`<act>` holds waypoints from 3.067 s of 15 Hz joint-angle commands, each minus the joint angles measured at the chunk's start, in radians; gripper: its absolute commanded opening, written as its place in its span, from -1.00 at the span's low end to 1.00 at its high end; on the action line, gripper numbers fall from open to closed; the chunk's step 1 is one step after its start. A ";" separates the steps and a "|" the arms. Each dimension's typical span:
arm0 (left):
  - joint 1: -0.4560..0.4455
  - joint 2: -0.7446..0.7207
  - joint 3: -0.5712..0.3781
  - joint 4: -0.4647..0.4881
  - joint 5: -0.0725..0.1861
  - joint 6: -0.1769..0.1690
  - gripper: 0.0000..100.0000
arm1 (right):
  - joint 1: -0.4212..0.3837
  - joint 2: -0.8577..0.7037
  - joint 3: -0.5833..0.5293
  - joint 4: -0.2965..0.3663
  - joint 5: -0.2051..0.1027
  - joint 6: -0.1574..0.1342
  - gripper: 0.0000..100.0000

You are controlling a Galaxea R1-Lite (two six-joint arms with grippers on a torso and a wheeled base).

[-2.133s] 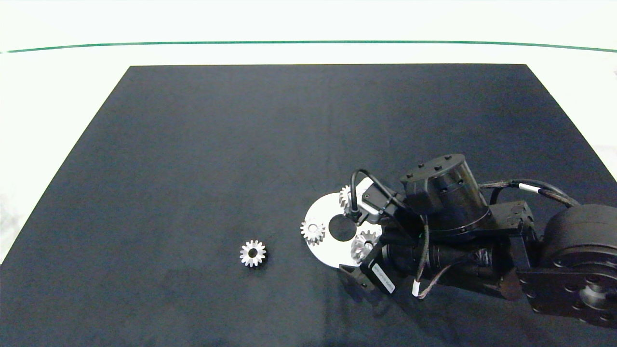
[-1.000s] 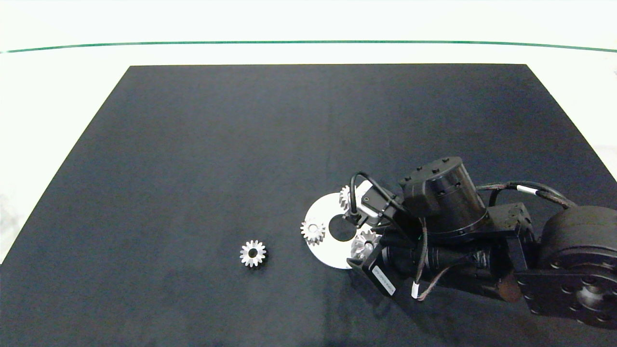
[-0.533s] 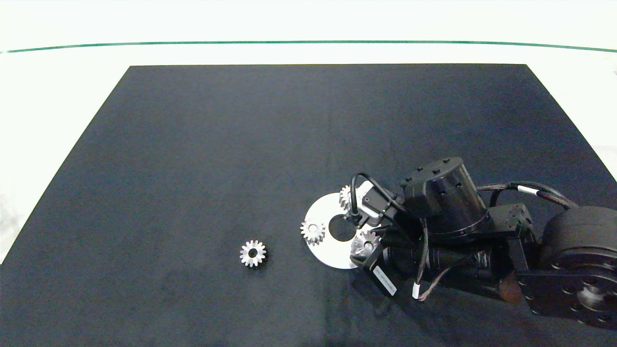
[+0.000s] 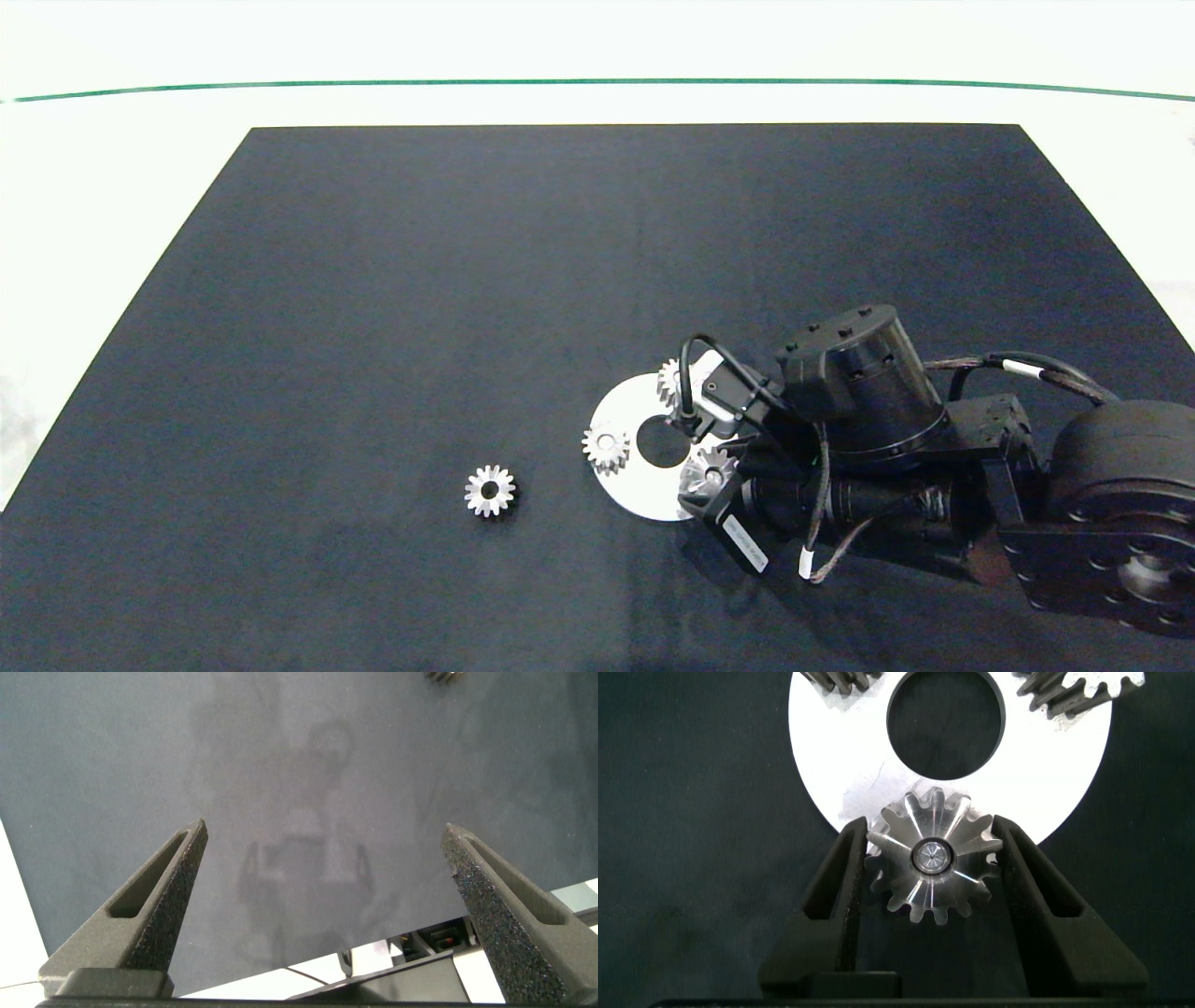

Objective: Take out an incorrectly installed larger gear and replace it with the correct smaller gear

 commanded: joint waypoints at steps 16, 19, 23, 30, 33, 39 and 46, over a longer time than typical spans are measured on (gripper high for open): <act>0.023 -0.010 0.002 0.003 0.005 0.001 1.00 | 0.002 -0.107 0.014 0.006 -0.001 -0.005 -0.26; 0.023 -0.012 0.002 0.003 0.005 0.001 1.00 | -0.047 -0.140 0.014 0.013 -0.030 -0.007 -0.26; 0.021 -0.012 0.002 0.003 0.006 0.001 1.00 | -0.198 -0.165 0.015 0.029 -0.043 -0.004 -0.26; 0.023 -0.018 0.011 0.003 0.006 0.001 1.00 | -0.369 -0.136 0.018 0.033 0.003 -0.002 -0.26; 0.023 -0.020 0.011 0.003 0.006 0.001 1.00 | -0.376 -0.134 0.020 0.033 0.006 -0.002 1.00; 0.021 -0.023 0.011 0.003 0.006 0.001 1.00 | -0.376 -0.143 0.056 0.033 0.019 -0.001 1.00; -0.048 -0.010 0.032 -0.040 -0.012 0.091 1.00 | -0.408 -0.317 0.136 0.036 0.016 -0.002 1.00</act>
